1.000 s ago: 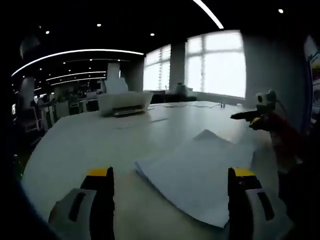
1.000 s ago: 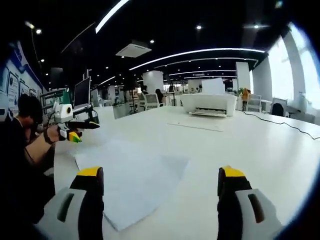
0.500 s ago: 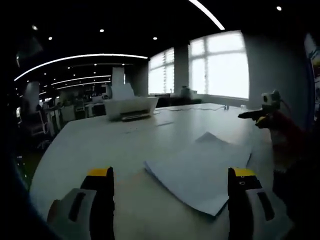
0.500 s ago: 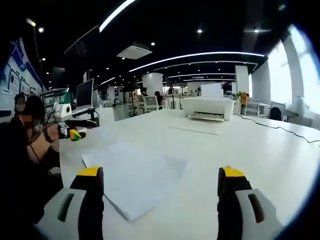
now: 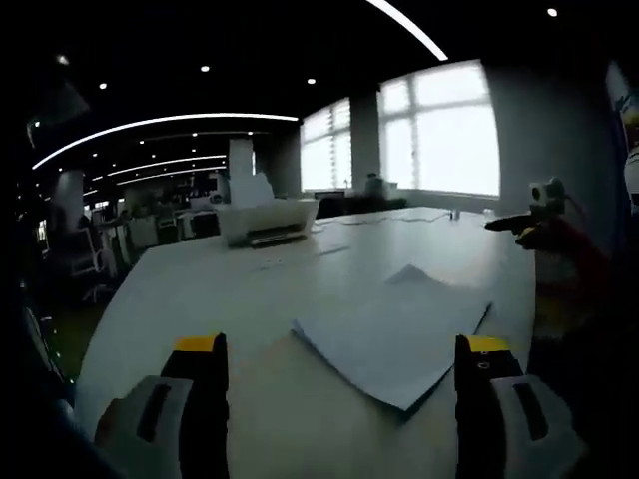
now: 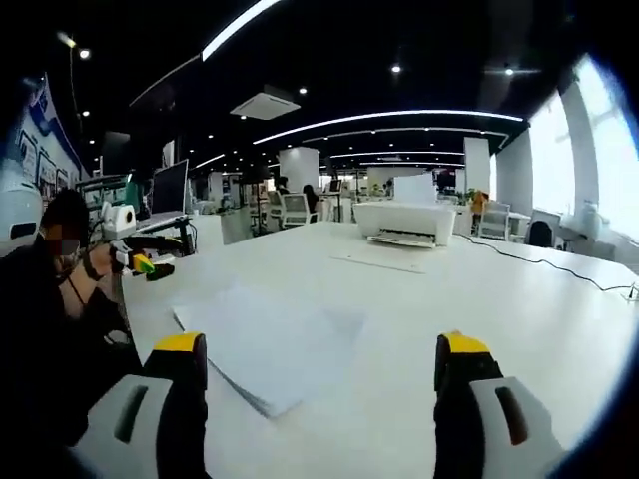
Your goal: Organize the stack of printing papers by aligning and flattening the scattered papers on the table
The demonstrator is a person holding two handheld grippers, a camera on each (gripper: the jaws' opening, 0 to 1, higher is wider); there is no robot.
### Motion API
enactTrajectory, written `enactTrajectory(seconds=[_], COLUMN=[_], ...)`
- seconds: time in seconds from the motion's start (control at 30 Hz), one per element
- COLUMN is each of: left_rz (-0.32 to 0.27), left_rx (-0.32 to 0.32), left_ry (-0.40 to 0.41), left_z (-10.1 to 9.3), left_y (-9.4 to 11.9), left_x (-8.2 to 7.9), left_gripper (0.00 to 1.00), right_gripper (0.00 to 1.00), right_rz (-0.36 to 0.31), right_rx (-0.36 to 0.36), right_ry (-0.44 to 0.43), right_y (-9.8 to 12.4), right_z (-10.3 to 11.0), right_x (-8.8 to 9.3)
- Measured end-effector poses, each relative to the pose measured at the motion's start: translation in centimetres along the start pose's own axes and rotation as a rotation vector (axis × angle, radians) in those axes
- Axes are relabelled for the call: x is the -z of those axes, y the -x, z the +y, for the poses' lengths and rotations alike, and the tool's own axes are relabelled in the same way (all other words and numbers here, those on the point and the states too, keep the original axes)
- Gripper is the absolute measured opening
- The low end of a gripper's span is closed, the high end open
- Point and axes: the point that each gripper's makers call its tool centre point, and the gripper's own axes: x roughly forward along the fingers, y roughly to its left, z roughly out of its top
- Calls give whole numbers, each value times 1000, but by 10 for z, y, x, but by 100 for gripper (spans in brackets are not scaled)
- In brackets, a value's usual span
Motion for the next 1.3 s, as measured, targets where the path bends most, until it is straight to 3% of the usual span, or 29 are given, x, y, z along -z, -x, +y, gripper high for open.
enactTrajectory(seconds=[0.3,0.67,0.93,1.3], left_rz=[-14,18,13,-5], left_rx=[0,1,-7,2], left_ry=[22,22,9,5], left_z=[-8,-17,-22,-29], left_y=[17,38,54,60], left_x=[-6,5,-1,-11], left_gripper=[97,97,97,97], right_gripper=[90,90,90,90], right_rz=[-6,-8,-1,15], right_rx=[15,16,25,22], right_ry=[-10,-21,11,30], right_y=[19,41,48,52], right_z=[0,6,11,18], right_x=[-1,-6,-10,-9])
